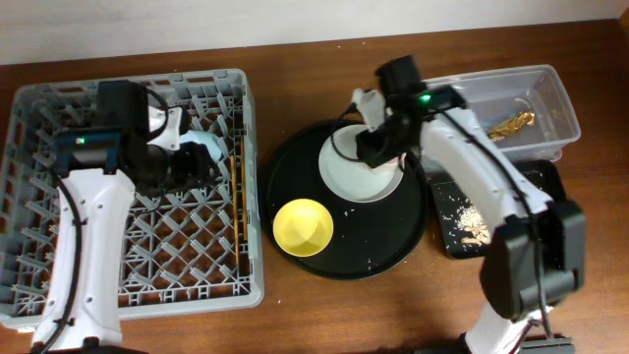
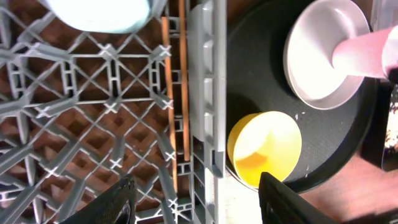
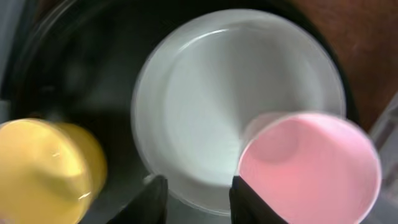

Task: Sort waste into correct bins and load items into the dishwasher rack
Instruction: 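Grasp the pink cup with the right gripper and pass it to the left gripper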

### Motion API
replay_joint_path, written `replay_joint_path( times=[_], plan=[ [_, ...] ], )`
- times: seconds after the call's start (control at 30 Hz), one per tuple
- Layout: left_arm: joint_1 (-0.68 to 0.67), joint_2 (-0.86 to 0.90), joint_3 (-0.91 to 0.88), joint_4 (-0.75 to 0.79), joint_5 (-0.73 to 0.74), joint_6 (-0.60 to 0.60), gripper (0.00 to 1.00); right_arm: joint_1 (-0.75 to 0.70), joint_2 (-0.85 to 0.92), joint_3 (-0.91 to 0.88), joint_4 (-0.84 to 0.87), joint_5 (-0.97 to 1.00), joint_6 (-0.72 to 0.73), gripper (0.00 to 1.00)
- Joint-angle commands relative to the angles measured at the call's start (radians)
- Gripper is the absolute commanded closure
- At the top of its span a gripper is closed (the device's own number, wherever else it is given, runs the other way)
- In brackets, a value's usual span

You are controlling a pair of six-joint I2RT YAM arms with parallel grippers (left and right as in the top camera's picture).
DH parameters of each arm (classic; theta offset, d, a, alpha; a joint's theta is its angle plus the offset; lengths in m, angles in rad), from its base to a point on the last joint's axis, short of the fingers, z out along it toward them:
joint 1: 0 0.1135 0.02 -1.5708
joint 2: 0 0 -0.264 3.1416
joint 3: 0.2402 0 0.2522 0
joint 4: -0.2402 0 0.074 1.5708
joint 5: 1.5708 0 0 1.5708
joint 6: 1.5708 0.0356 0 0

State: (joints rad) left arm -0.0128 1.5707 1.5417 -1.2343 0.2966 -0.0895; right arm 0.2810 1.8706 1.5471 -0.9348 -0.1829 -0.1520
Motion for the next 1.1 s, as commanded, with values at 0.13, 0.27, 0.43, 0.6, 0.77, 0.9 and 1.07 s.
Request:
replay_joint_path(
  times=[0.13,0.27,0.43,0.6,0.77,0.9,1.07],
  plan=[
    [-0.026,0.002,-0.002,0.002,-0.004,0.042,0.39,0.034,0.069,-0.008,0.025,0.195,0.038,0.73],
    [-0.026,0.002,-0.002,-0.011,-0.004,0.042,0.39,0.034,0.086,-0.017,0.019,0.194,0.038,0.81],
    [-0.026,0.002,-0.002,-0.016,-0.004,0.042,0.38,0.034,0.086,-0.027,-0.003,0.192,0.038,0.83],
    [-0.026,0.002,-0.002,-0.012,-0.004,0.042,0.37,0.034,0.072,-0.01,0.002,0.182,0.038,0.96],
    [-0.026,-0.008,-0.002,0.014,0.233,0.137,0.28,0.032,-0.032,0.293,-0.226,-0.112,0.038,0.96],
    [-0.023,-0.056,-0.002,0.01,0.751,0.406,0.09,0.031,-0.141,0.487,-0.453,-0.398,0.015,0.96],
    [-0.024,-0.095,-0.002,-0.017,0.959,0.489,0.01,0.031,-0.303,0.494,-0.561,-0.685,-0.129,0.96]
  ],
)
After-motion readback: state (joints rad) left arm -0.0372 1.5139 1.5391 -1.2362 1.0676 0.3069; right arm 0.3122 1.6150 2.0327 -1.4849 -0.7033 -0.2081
